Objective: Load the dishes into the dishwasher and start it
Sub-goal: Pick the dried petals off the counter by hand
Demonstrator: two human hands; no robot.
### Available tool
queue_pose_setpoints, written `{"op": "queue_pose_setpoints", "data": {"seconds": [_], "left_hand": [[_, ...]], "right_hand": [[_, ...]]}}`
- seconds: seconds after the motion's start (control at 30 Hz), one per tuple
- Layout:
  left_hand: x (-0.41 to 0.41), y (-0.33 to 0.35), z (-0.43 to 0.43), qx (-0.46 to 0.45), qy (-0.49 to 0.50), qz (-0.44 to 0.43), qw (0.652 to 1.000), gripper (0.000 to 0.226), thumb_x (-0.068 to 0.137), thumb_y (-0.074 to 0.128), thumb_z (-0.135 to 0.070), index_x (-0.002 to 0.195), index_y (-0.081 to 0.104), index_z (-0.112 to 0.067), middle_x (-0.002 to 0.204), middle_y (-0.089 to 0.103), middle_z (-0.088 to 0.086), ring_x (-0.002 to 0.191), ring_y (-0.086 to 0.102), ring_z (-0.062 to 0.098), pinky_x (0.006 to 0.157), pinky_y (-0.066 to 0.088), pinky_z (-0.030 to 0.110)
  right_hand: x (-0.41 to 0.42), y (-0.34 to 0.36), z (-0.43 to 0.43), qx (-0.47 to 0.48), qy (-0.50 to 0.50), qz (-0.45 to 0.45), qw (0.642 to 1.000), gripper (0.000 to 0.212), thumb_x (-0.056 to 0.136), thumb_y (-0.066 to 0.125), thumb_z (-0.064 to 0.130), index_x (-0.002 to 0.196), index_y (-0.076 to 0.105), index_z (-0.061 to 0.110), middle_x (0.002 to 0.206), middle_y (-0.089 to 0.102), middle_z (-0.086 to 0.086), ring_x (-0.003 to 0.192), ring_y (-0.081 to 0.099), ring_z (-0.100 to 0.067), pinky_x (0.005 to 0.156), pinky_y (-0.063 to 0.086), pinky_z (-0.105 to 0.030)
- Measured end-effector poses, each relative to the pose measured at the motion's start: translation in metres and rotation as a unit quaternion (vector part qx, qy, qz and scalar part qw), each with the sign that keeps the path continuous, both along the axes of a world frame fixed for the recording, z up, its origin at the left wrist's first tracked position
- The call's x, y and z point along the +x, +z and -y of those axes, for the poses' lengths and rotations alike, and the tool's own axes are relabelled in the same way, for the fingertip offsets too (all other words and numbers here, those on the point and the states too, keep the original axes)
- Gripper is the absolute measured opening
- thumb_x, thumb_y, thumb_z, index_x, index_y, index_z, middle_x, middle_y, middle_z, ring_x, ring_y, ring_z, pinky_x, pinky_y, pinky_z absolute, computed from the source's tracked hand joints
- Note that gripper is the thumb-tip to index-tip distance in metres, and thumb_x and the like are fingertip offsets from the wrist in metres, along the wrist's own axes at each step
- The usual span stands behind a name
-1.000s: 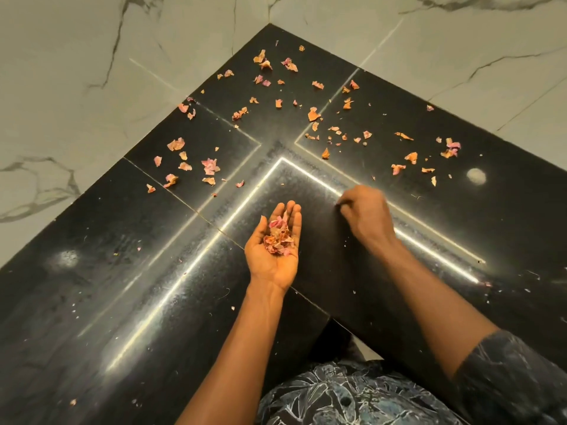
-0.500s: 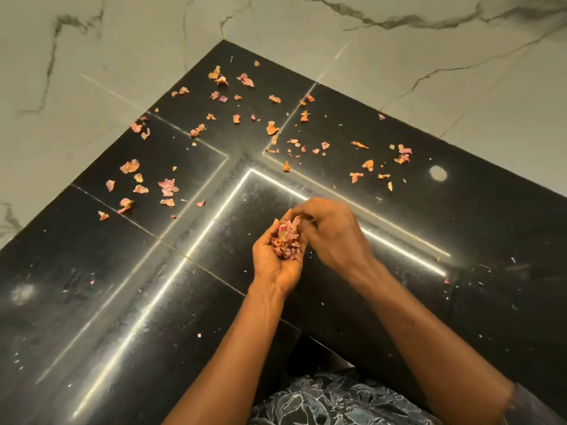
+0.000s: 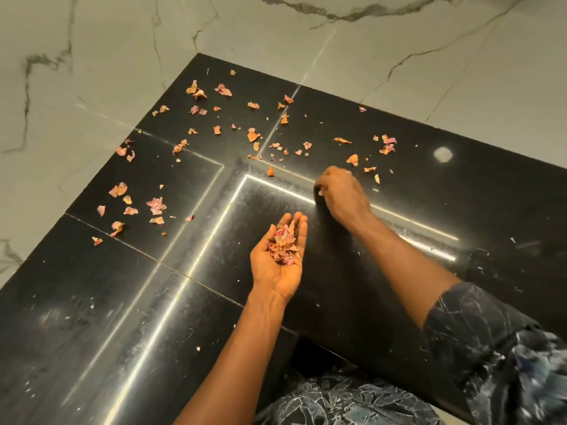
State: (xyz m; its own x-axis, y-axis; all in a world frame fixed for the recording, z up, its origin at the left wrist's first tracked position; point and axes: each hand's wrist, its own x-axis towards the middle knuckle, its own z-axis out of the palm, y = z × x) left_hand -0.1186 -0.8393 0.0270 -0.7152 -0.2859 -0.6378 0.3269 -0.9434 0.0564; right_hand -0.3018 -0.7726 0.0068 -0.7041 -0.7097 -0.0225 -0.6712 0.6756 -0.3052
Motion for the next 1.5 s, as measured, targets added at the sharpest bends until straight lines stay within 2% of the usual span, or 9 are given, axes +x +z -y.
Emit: {"op": "queue_pose_setpoints", "data": {"seconds": [0.13, 0.23, 0.37, 0.47, 0.63, 0.83, 1.0, 1.23, 1.5], "left_hand": [[0.003, -0.002, 0.006, -0.004, 0.009, 0.007, 1.0, 0.034, 0.102, 0.044, -0.015, 0.12, 0.06, 0.009, 0.124, 0.063, 0.031, 0.113, 0.065, 0.042, 0.096, 0.052, 0.05], [0.003, -0.002, 0.007, -0.005, 0.011, 0.011, 1.0, 0.034, 0.102, 0.044, -0.015, 0.119, 0.06, 0.009, 0.124, 0.063, 0.031, 0.109, 0.067, 0.042, 0.095, 0.054, 0.05], [0.001, -0.003, 0.003, -0.009, -0.001, 0.023, 1.0, 0.036, 0.103, 0.043, -0.016, 0.124, 0.058, 0.009, 0.129, 0.06, 0.031, 0.12, 0.061, 0.042, 0.101, 0.05, 0.05], [-0.001, -0.004, -0.005, -0.011, -0.017, 0.039, 0.999, 0.034, 0.102, 0.043, -0.016, 0.116, 0.064, 0.007, 0.122, 0.066, 0.027, 0.109, 0.068, 0.036, 0.095, 0.056, 0.044], [-0.007, 0.001, -0.018, -0.004, -0.05, 0.04, 0.998, 0.037, 0.104, 0.039, -0.017, 0.094, 0.07, 0.002, 0.088, 0.074, 0.016, 0.076, 0.075, 0.024, 0.064, 0.062, 0.032], [-0.011, 0.004, -0.022, -0.013, -0.058, 0.04, 0.997, 0.035, 0.102, 0.041, -0.015, 0.118, 0.061, 0.009, 0.123, 0.064, 0.031, 0.115, 0.064, 0.041, 0.094, 0.054, 0.049], [-0.01, 0.012, -0.027, -0.033, -0.066, 0.047, 0.996, 0.035, 0.102, 0.039, -0.012, 0.12, 0.06, 0.009, 0.123, 0.064, 0.031, 0.113, 0.065, 0.04, 0.093, 0.054, 0.048], [-0.013, 0.019, -0.034, -0.026, -0.082, 0.04, 0.996, 0.038, 0.104, 0.039, -0.016, 0.122, 0.059, 0.01, 0.124, 0.064, 0.03, 0.109, 0.068, 0.04, 0.093, 0.055, 0.048], [-0.006, 0.019, -0.029, -0.031, -0.077, 0.037, 0.996, 0.038, 0.103, 0.04, -0.016, 0.122, 0.059, 0.01, 0.124, 0.064, 0.03, 0.109, 0.068, 0.04, 0.095, 0.054, 0.048]], "right_hand": [[0.038, -0.005, -0.003, -0.025, 0.045, 0.038, 0.998, 0.039, 0.082, 0.034, 0.028, 0.088, 0.071, 0.018, 0.087, 0.063, 0.0, 0.083, 0.061, -0.022, 0.067, 0.05, -0.036], [0.045, 0.004, -0.019, -0.051, -0.002, 0.081, 0.995, 0.021, 0.086, 0.058, 0.01, 0.089, 0.078, 0.015, 0.091, 0.071, -0.004, 0.086, 0.064, -0.025, 0.076, 0.053, -0.036], [0.052, 0.033, -0.033, -0.187, -0.158, 0.192, 0.95, 0.015, 0.086, 0.072, 0.006, 0.089, 0.081, 0.017, 0.084, 0.074, 0.005, 0.074, 0.064, -0.002, 0.072, 0.049, -0.019], [0.083, 0.059, -0.033, -0.227, -0.091, 0.207, 0.947, 0.019, 0.085, 0.071, 0.003, 0.09, 0.08, 0.02, 0.086, 0.072, 0.01, 0.08, 0.066, 0.0, 0.074, 0.053, -0.019], [0.105, 0.075, -0.038, -0.141, 0.014, 0.146, 0.979, 0.022, 0.092, 0.069, 0.022, 0.111, 0.075, 0.028, 0.106, 0.073, 0.012, 0.098, 0.066, -0.005, 0.086, 0.057, -0.033], [0.021, 0.073, -0.062, -0.203, -0.115, 0.168, 0.958, 0.012, 0.089, 0.076, 0.021, 0.1, 0.079, 0.023, 0.091, 0.075, 0.01, 0.079, 0.067, -0.003, 0.083, 0.057, -0.031], [-0.064, 0.022, -0.082, 0.0, -0.279, 0.086, 0.956, 0.027, 0.09, 0.069, 0.013, 0.116, 0.067, 0.006, 0.123, 0.058, -0.018, 0.114, 0.058, -0.041, 0.094, 0.05, -0.045], [-0.078, 0.012, -0.052, 0.024, -0.127, 0.037, 0.991, 0.022, 0.084, 0.045, -0.008, 0.083, 0.063, 0.005, 0.086, 0.054, -0.011, 0.083, 0.057, -0.038, 0.065, 0.045, -0.039], [-0.063, 0.006, -0.07, 0.05, 0.016, -0.01, 0.999, 0.029, 0.1, 0.053, 0.009, 0.127, 0.064, 0.009, 0.126, 0.054, -0.008, 0.11, 0.05, -0.032, 0.086, 0.052, -0.048]]}}
